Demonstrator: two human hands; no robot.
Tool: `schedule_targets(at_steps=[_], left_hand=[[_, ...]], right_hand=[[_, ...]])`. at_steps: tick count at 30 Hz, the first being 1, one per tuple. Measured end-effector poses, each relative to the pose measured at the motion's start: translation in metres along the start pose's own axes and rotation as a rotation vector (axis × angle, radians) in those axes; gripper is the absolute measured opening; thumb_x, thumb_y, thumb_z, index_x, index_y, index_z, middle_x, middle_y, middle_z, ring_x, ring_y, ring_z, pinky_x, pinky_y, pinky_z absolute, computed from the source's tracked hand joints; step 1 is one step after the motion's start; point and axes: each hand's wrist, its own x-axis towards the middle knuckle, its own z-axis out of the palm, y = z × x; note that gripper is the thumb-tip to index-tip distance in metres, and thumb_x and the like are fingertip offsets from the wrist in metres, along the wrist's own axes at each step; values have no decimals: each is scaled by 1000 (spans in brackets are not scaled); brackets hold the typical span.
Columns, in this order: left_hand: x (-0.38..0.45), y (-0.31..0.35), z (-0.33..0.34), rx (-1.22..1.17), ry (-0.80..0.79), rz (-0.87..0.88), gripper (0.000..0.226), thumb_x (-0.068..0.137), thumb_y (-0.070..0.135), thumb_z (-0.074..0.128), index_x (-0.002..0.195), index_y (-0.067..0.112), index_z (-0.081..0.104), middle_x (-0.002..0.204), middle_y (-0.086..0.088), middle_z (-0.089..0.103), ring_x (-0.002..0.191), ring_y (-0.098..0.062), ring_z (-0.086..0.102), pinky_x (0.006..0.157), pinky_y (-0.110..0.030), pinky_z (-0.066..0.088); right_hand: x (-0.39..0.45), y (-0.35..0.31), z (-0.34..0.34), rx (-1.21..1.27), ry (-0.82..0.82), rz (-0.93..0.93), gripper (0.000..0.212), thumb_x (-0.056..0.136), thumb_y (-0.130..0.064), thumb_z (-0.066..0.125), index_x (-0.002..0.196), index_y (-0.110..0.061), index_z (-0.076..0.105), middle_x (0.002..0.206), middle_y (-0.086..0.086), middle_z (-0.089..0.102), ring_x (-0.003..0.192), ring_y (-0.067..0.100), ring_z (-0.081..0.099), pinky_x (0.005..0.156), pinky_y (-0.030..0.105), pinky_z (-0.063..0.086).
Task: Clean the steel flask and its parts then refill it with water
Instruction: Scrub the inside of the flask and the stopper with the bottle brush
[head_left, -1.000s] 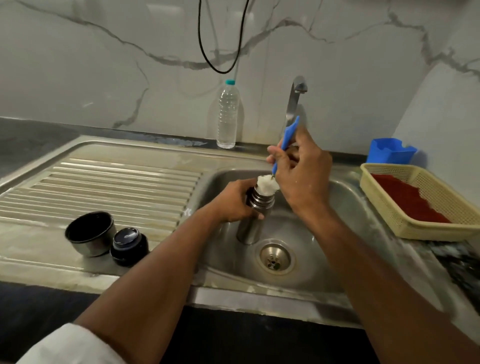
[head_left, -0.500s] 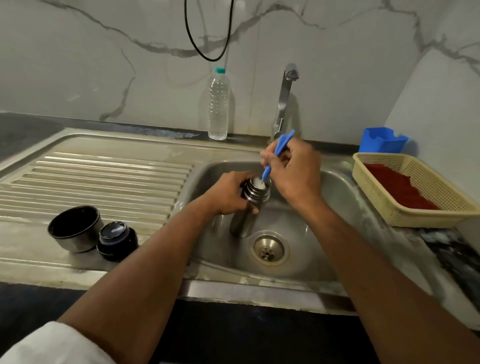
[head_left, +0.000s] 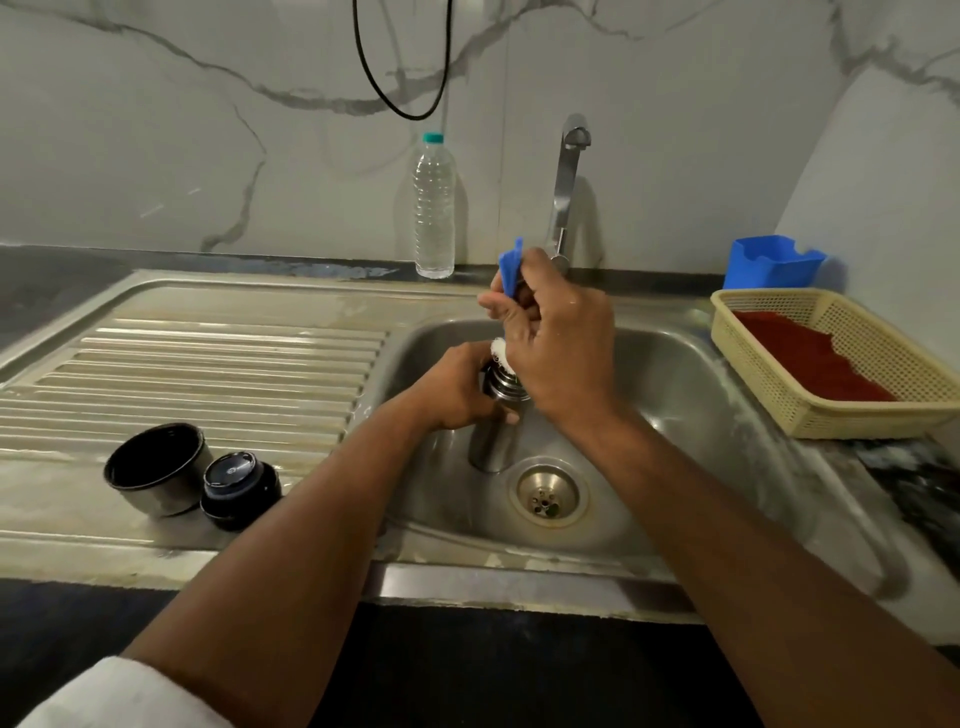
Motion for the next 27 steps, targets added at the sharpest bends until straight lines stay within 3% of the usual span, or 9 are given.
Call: schedule_targets(at_steps=[2, 6, 10, 14, 17, 21, 25, 27], left_hand=[[-1, 0, 1, -12, 4, 5, 57, 69, 6, 95, 112, 25, 63, 99, 20, 65, 88, 21, 61, 78, 0, 44], [0, 4, 5, 10, -24, 27, 71, 68, 10, 95, 130, 23, 63, 115, 12, 68, 107, -2, 63, 93, -9, 44], [-1, -1, 3, -13, -3, 28, 81, 65, 12, 97, 138, 24, 62, 123, 10, 70, 118, -8, 63, 103, -21, 46], [1, 0, 3, 16, -16, 43, 75, 66, 13, 97, 133, 17, 65, 122, 4, 72, 115, -8, 65, 99, -13, 46], [1, -2, 0, 18, -15, 26, 78, 66, 13, 97, 136, 17, 63, 125, 4, 71, 115, -5, 63, 94, 0, 39], [1, 0, 2, 19, -25, 41, 83, 63, 13, 98, 138, 21, 62, 127, 7, 70, 118, -5, 61, 103, -12, 41], [2, 4, 3, 38, -18, 59, 80, 63, 14, 98, 135, 22, 64, 121, 11, 69, 114, -2, 60, 96, -1, 36], [2, 2, 2, 31, -21, 52, 82, 62, 13, 99, 136, 21, 65, 122, 11, 69, 115, -2, 61, 95, 1, 37]], right_hand=[[1, 8, 4, 11, -36, 63, 30, 95, -30, 75, 110, -6, 65, 80, 4, 73, 71, 18, 73, 67, 37, 62], [-4, 27, 2, 48, -110, 226, 26, 94, -29, 76, 106, -8, 65, 84, 1, 74, 76, 15, 75, 73, 39, 64], [7, 23, -7, 65, 106, 161, 28, 96, -33, 74, 102, -7, 66, 80, -1, 75, 71, 12, 73, 69, 28, 61], [-5, 36, 4, 62, -23, 322, 19, 94, -24, 77, 97, -11, 63, 82, -1, 76, 73, 9, 75, 71, 37, 64], [0, 38, -2, 110, 62, 350, 17, 93, -21, 78, 93, -14, 62, 79, -2, 75, 70, 5, 74, 69, 32, 64], [9, 32, -17, 87, 209, 280, 20, 96, -24, 76, 100, -8, 64, 83, -5, 76, 73, 1, 74, 67, 17, 60], [-1, 40, -6, 88, 51, 389, 18, 94, -21, 77, 95, -13, 62, 79, -3, 74, 69, 4, 74, 67, 30, 64], [1, 35, -8, 111, 74, 367, 16, 94, -22, 77, 96, -12, 64, 81, -4, 75, 71, 4, 74, 68, 28, 64]])
